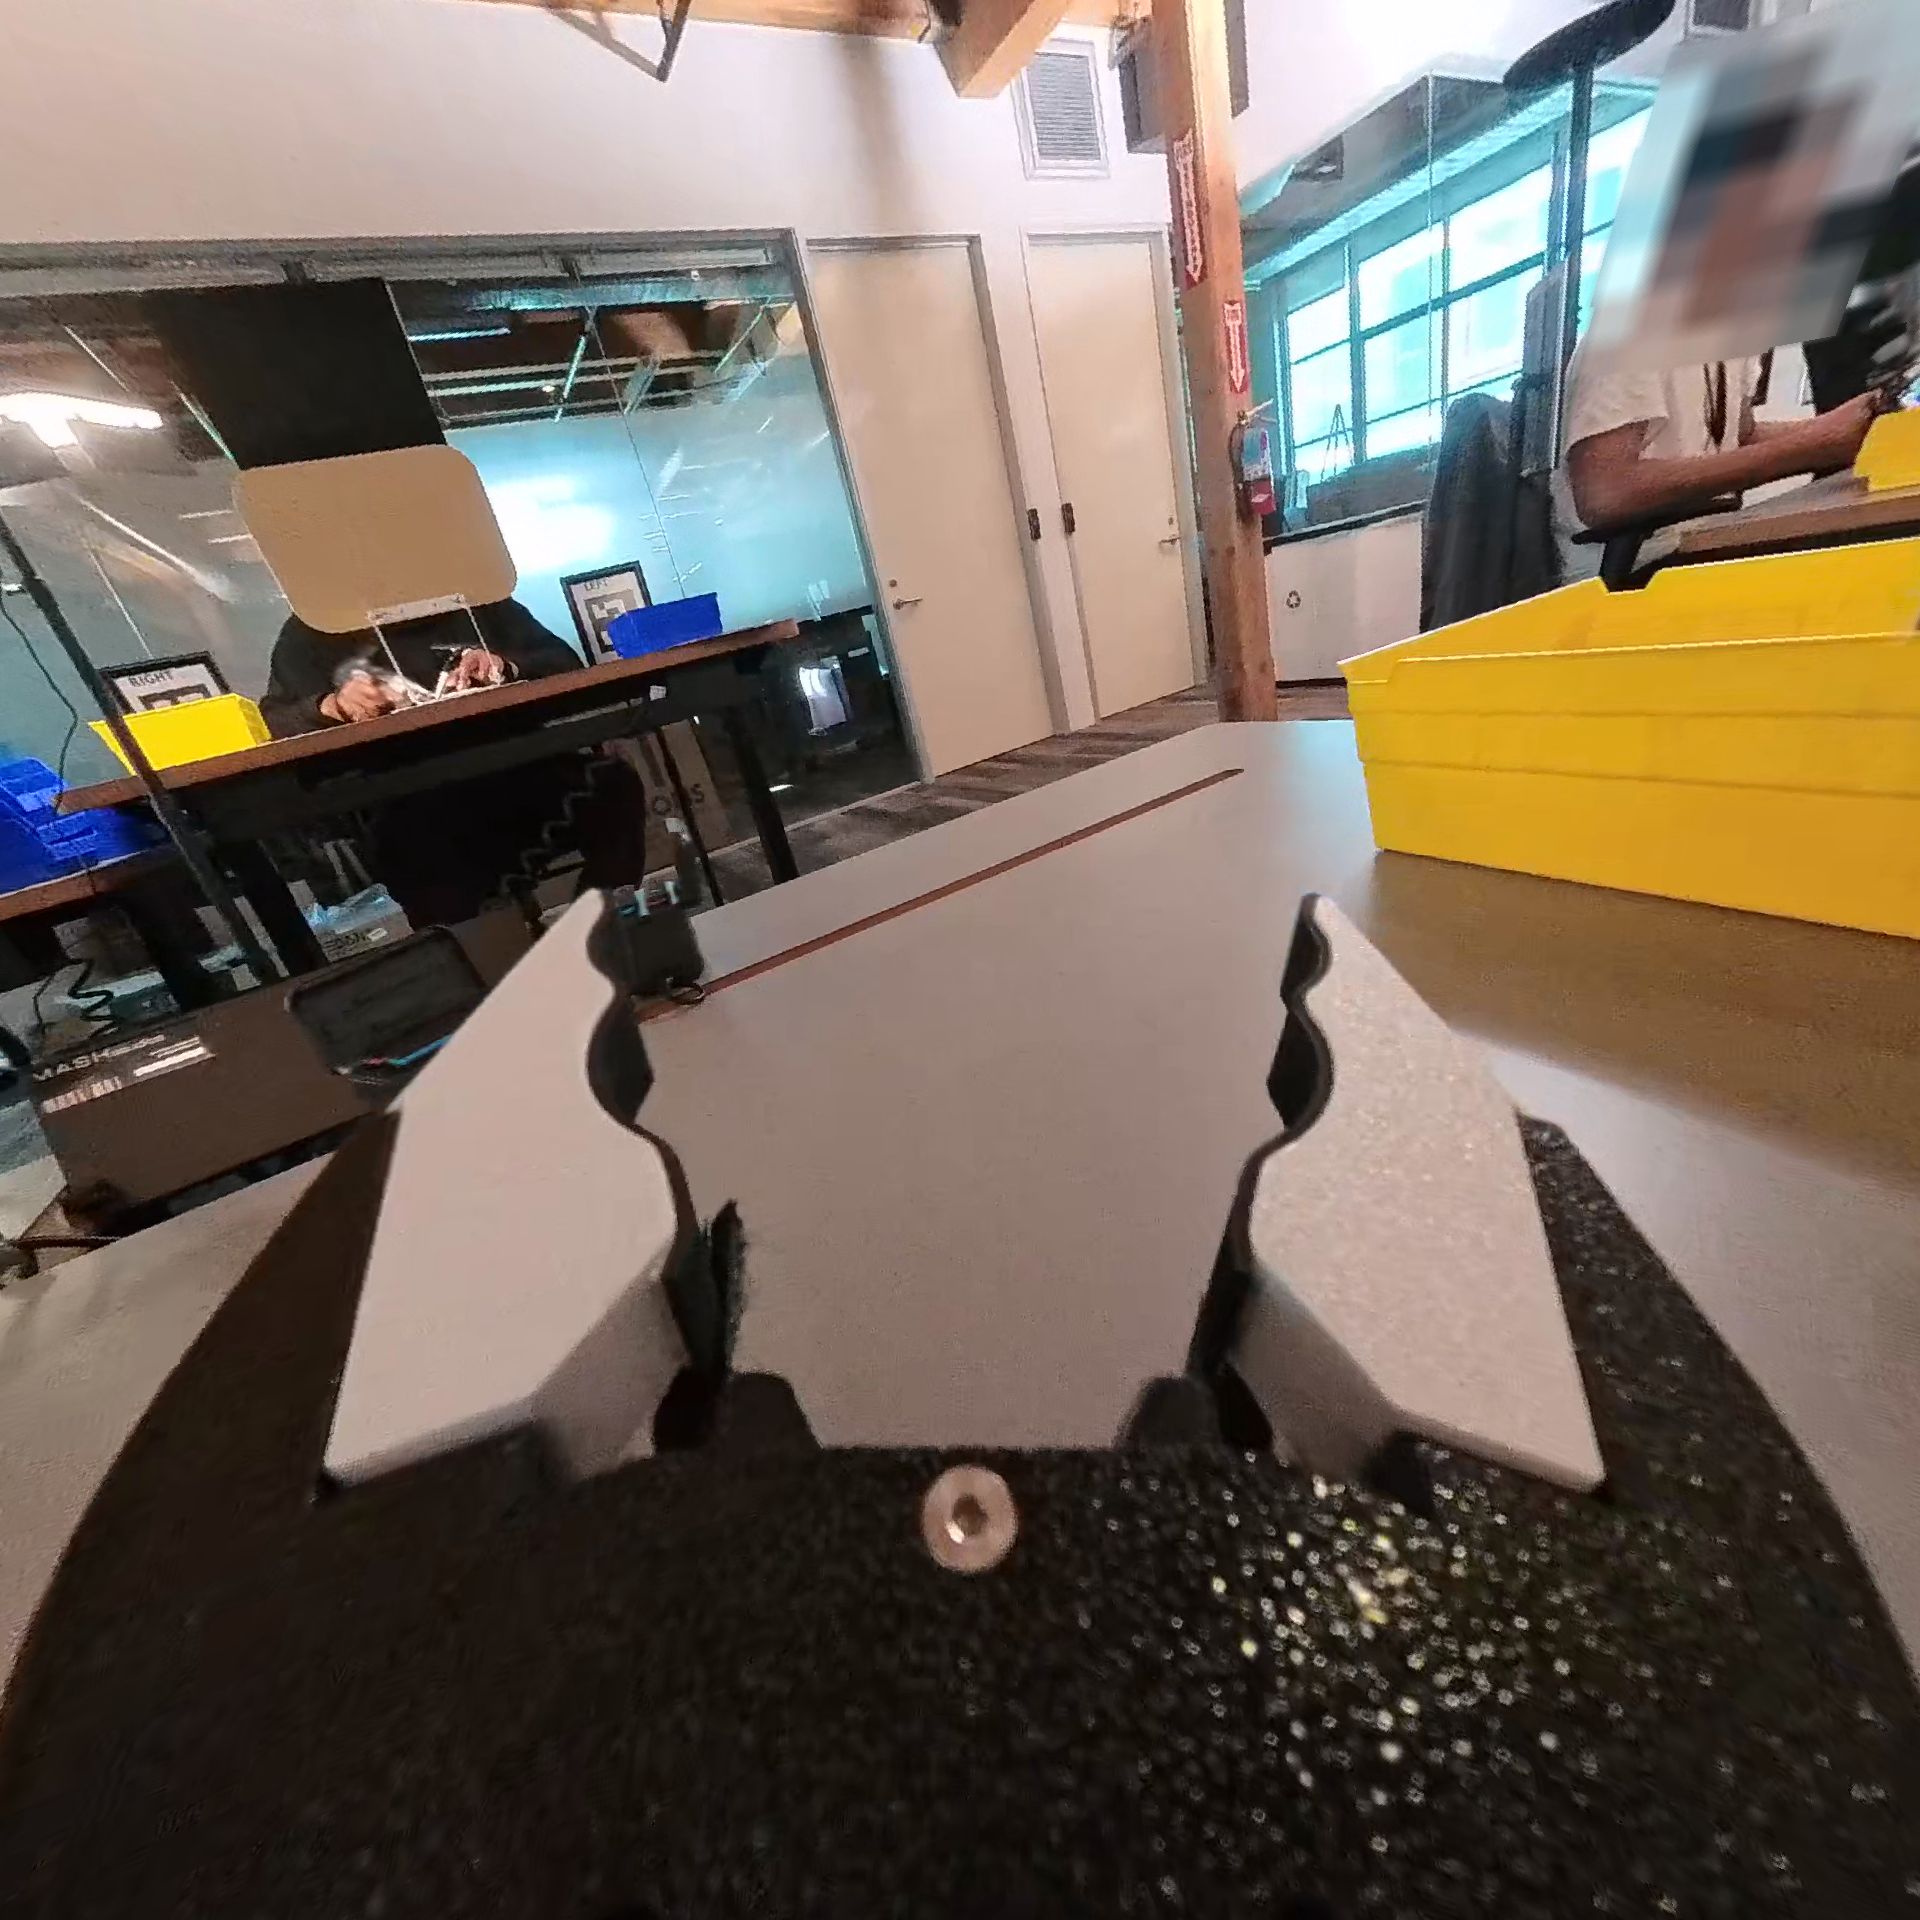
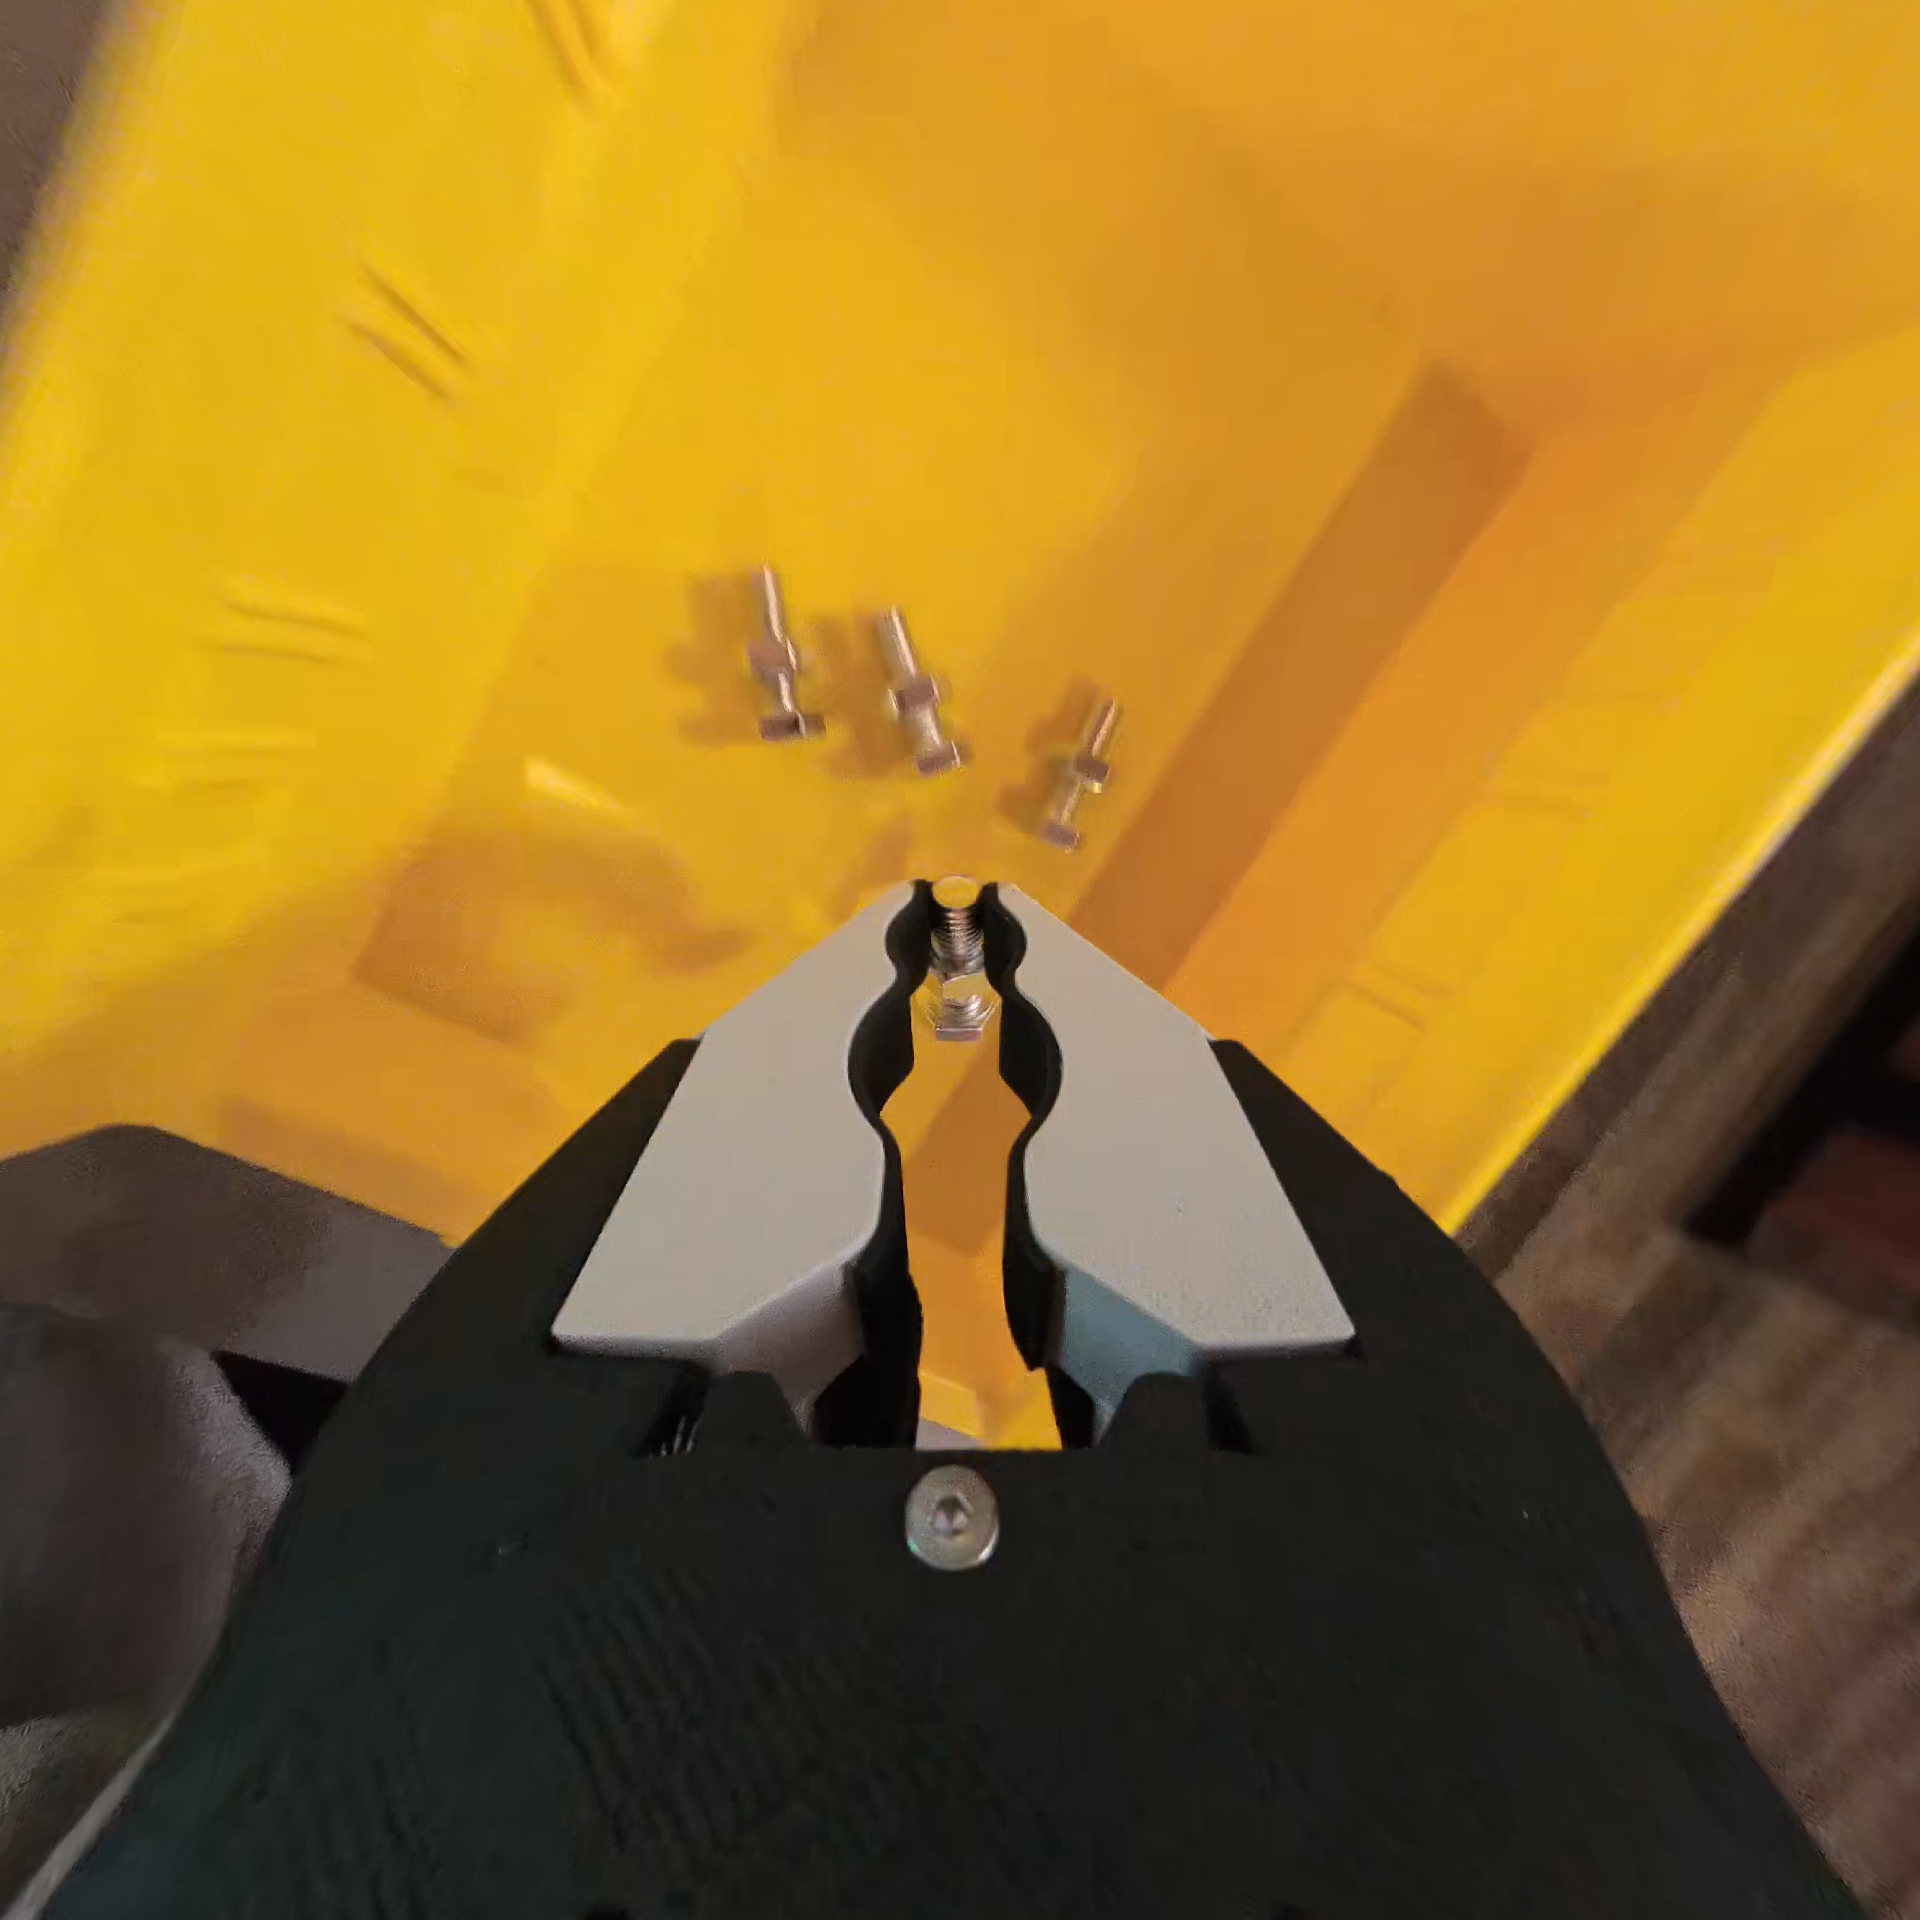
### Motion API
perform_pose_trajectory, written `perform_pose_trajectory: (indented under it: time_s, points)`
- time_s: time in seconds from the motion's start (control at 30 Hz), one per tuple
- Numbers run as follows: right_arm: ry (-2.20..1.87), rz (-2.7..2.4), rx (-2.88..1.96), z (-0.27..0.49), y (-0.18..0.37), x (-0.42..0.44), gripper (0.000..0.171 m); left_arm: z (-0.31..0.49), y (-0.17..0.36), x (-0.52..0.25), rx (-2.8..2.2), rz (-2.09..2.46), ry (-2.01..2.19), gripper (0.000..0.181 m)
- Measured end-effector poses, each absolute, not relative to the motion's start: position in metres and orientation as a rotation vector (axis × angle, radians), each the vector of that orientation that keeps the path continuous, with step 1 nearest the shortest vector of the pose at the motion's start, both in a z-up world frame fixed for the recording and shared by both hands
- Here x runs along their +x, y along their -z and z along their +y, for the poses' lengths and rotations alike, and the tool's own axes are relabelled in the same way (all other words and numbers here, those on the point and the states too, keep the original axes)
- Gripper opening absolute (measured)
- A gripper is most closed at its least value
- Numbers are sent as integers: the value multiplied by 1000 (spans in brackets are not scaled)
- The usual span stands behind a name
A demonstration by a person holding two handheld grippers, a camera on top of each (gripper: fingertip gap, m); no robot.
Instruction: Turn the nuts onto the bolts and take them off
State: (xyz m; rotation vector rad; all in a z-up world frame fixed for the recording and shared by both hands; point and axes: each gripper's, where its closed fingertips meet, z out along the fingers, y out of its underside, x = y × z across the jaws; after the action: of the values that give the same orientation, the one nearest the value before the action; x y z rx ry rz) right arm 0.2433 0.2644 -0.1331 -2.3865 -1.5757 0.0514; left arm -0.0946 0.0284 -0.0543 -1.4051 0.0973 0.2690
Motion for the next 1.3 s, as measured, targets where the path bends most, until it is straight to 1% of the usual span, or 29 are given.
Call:
perform_pose_trajectory:
  time_s: [0.03, 0.17, 0.3, 0.37, 0.47, 0.53, 0.63, 0.73, 0.8, 0.83, 0.87, 0.9, 1.0, 1.17, 1.3]
  points:
    - [-42, -1600, -2437, 264, 143, 248, 8, 28, 55, -94, -1407, 99, -268, 121]
    - [-67, -1636, -2525, 264, 166, 251, 8, 27, 54, -98, -1401, 72, -252, 120]
    - [-98, -1646, -2535, 262, 176, 245, 9, 26, 53, -103, -1396, 46, -241, 121]
    - [-113, -1637, -2528, 260, 175, 242, 36, 26, 54, -103, -1400, 47, -243, 122]
    - [-79, -1519, -2429, 268, 153, 237, 63, 23, 51, -106, -1384, 31, -258, 124]
    - [-82, -1350, -2261, 282, 119, 223, 67, 20, 49, -111, -1373, 1, -273, 125]
    - [-219, -1032, -1895, 287, 43, 182, 74, 18, 47, -117, -1359, -39, -271, 126]
    - [-570, -947, -1458, 227, -26, 117, 78, 17, 48, -121, -1355, -59, -280, 127]
    - [-757, -1050, -1286, 172, -35, 72, 93, 17, 48, -122, -1357, -64, -286, 128]
    - [-836, -1108, -1252, 148, -29, 51, 99, 17, 49, -123, -1358, -65, -290, 128]
    - [-909, -1153, -1223, 127, -20, 30, 109, 16, 49, -123, -1359, -68, -293, 128]
    - [-962, -1173, -1205, 112, -10, 12, 114, 16, 49, -124, -1359, -71, -297, 128]
    - [-1022, -1124, -1134, 93, 18, -30, 116, 13, 48, -127, -1354, -82, -314, 129]
    - [-939, -1117, -981, 91, 47, -72, 115, 7, 47, -137, -1341, -123, -347, 129]
    - [-852, -1097, -846, 86, 56, -74, 99, 0, 48, -152, -1359, -175, -407, 127]
